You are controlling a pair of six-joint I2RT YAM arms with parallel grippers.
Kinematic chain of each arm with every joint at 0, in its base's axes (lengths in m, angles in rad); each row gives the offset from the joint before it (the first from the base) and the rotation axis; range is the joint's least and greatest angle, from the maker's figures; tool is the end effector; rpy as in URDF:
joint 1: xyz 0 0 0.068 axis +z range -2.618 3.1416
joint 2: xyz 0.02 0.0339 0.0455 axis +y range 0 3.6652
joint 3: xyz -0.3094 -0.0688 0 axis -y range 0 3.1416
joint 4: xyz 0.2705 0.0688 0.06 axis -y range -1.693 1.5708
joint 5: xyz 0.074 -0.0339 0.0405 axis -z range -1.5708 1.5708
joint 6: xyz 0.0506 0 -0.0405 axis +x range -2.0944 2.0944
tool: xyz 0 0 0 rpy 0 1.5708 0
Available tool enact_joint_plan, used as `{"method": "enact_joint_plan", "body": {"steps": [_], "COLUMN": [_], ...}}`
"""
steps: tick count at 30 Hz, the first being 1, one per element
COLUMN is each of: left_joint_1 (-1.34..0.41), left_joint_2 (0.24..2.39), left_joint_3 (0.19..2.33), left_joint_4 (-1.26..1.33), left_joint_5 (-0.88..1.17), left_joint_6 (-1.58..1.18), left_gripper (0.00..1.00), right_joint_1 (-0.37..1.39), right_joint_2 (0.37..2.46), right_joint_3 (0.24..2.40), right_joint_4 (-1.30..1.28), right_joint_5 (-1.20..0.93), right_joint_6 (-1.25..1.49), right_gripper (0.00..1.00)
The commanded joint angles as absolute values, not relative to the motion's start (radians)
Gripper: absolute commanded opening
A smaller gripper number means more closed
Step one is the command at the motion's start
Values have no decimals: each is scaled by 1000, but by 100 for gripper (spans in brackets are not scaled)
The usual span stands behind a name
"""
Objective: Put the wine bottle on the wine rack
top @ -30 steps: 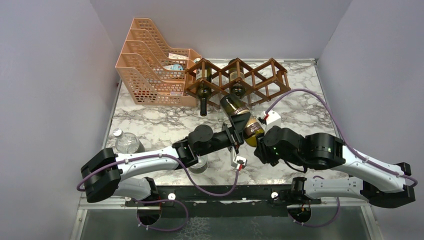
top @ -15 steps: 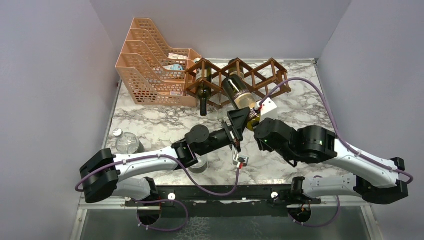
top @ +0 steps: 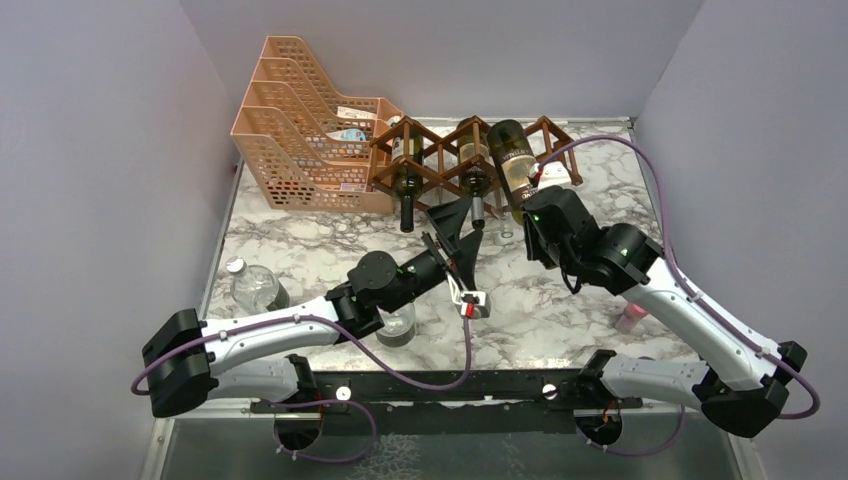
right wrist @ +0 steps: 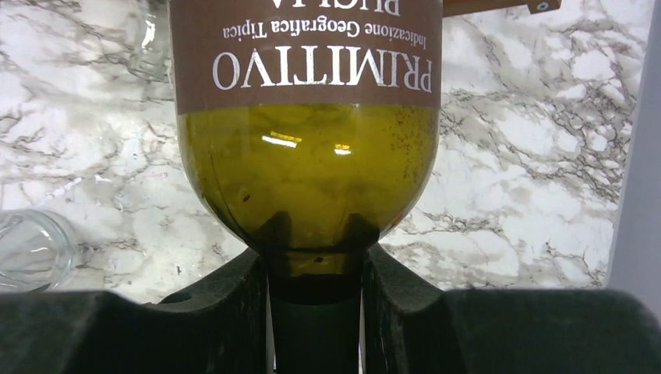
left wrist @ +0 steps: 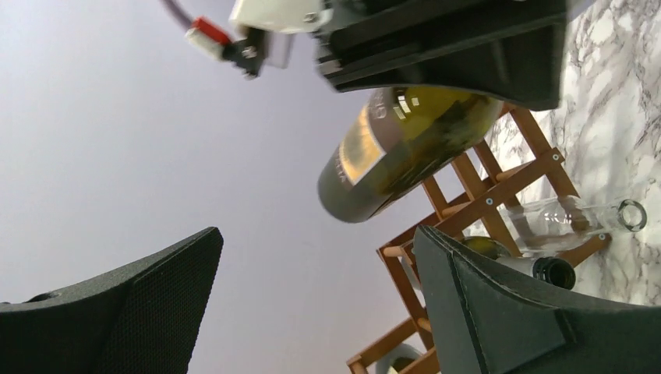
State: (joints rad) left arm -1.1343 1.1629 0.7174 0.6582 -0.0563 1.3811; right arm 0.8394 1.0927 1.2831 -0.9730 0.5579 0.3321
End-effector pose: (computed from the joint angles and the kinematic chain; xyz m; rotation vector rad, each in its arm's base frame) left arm 0.1247 -0.2606 0.3614 1.2810 0.4647 0.2457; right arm 0.1634 0.1420 0.4159 -0.2980 2.1920 -0.0193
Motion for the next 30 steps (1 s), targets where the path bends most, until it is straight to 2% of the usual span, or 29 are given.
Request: {"method": "enact_joint_plan", "body": {"steps": [1,8,13,19,30], "left_joint_1": [-1130,-1115,-1109,-1108,-1107], "left_joint_2": [1119,1130,1104,1059,1010], "left_joint_3": [697,796,796,815,833], "left_joint_4": [697,716,705,616,535], "left_joint_5": [-164,-497,-551,-545,-519], "left_joint_6": [1130,581,351,249,224], "left_gripper": [99,99,99,99,99], "right_joint_1": [784,673,654,655,654], "right_joint_2": [1061,1006,962,921,879], "right_joint_3": [1250,1116,1051,996,969], "right_joint_4": [-842,-837,-866,-908,-911], "right_joint_5": [526,465,439,451,435], "right_joint_6": [319,371,471,593,647], "right_gripper": [1,1,1,1,1]}}
